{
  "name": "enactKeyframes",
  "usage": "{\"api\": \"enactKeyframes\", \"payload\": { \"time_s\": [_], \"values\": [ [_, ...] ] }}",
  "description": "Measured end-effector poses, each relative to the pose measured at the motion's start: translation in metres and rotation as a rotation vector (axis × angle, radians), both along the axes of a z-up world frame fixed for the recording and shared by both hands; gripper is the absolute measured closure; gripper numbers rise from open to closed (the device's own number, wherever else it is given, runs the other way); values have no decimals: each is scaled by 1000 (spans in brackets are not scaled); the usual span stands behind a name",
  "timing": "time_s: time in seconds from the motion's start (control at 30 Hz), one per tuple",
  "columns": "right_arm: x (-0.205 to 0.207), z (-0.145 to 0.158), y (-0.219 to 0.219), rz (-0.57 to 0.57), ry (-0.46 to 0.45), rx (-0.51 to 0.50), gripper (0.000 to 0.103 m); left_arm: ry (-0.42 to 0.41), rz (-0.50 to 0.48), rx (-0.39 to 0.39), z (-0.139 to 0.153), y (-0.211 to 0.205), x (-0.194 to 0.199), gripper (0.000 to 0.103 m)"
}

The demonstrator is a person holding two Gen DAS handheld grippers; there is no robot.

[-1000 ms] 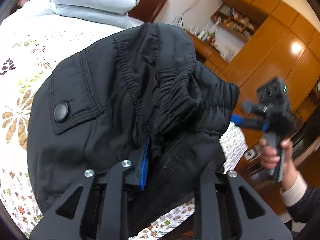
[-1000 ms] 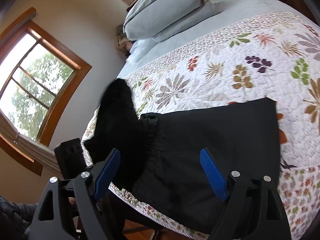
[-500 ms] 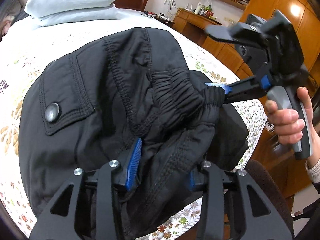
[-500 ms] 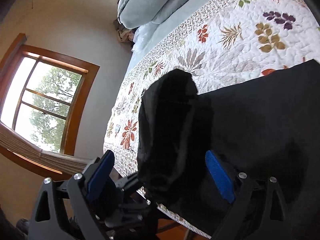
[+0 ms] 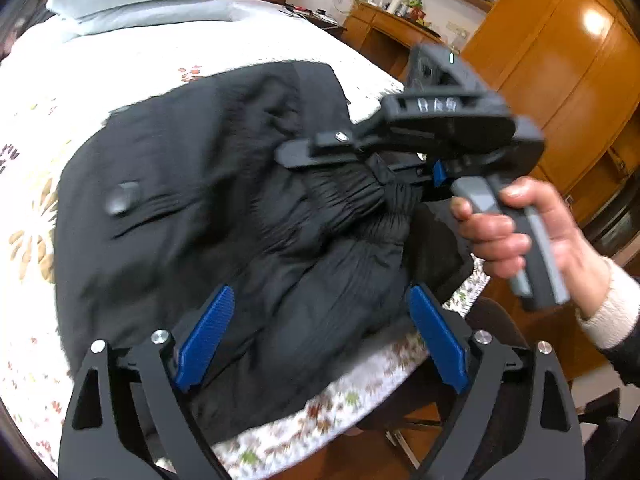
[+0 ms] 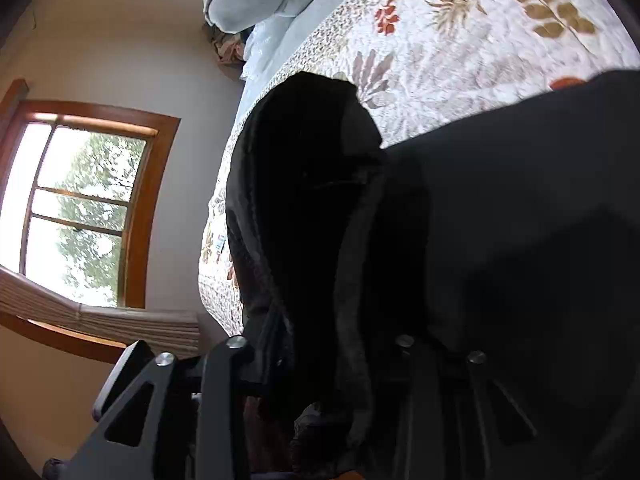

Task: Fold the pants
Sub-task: 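Fold the waistband over toward the leg ends with the left gripper while the right gripper grasps the trousers, then lower the folded waistband onto the trousers and open the left gripper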

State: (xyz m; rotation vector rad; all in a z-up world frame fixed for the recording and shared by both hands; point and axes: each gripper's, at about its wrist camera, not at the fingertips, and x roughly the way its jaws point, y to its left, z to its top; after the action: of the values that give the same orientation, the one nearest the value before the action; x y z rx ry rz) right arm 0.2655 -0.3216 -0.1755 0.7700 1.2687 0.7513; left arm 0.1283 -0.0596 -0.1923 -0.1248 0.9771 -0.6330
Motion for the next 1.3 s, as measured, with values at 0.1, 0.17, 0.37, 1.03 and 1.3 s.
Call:
{"api": "enactKeyframes", "payload": {
  "time_s": [0.1,0.17,0.37,1.03,1.3],
  "values": [
    [-1,-2,0,-3,-10,-4,73,6,79,-5,10,31,-1,9],
    [-1,-2,0,-5,-14,-8,73,12,148,-10,11,54,2,8],
    [-4,-6,-3,-11,-5,-14,73,83,357,65,-12,109,19,7],
    [-21,37,-24,-6,-103,21,82,124,335,-3,-14,95,26,7],
    [-33,65,-69,-56,-151,-21,82,128,262,-43,-7,62,31,7]
  ]
}}
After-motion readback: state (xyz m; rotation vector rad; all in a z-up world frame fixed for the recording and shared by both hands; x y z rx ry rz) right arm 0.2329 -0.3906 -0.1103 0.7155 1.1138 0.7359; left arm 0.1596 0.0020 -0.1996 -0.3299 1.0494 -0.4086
